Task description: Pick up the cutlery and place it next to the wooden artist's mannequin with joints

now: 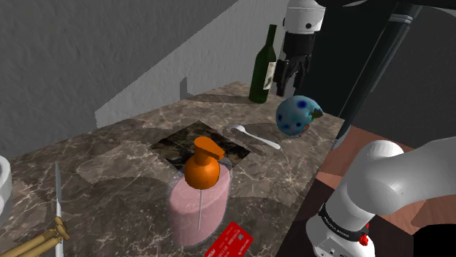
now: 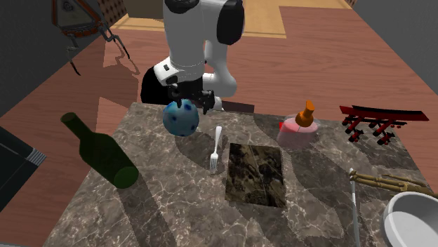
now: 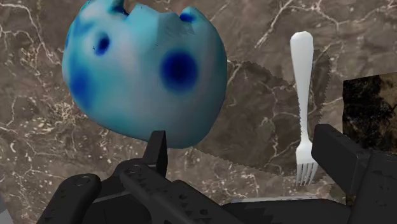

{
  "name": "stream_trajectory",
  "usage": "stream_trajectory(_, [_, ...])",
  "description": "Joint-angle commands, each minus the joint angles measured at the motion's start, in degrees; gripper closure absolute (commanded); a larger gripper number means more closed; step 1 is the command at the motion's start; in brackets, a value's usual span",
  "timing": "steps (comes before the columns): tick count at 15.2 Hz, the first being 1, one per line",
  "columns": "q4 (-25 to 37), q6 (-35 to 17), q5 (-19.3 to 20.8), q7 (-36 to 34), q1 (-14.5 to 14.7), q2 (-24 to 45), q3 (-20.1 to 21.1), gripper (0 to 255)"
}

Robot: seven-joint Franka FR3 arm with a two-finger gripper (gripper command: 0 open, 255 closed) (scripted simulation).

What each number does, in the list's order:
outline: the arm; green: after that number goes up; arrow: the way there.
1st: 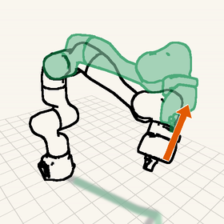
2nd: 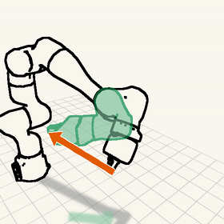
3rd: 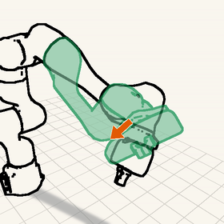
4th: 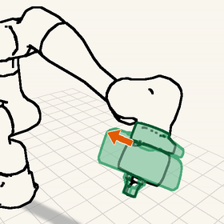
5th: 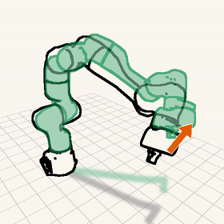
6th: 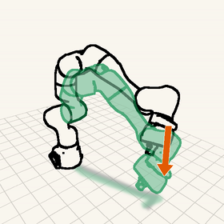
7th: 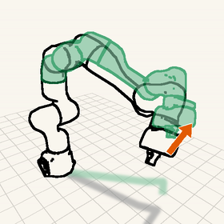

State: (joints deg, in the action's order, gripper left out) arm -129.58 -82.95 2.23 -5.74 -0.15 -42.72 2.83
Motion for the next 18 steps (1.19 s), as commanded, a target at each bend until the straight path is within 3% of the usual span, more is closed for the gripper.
stream_trajectory(1, [0.0, 0.0, 0.0, 0.0, 0.0, 0.0, 0.0, 0])
stream_trajectory(12, [-9.6, -14.1, -8.0, -3.4, 4.8, 7.6, 5.6, 0])
stream_trajectory(18, [-14.3, -18.6, -8.3, -3.3, 5.0, 7.3, 6.0, 0])
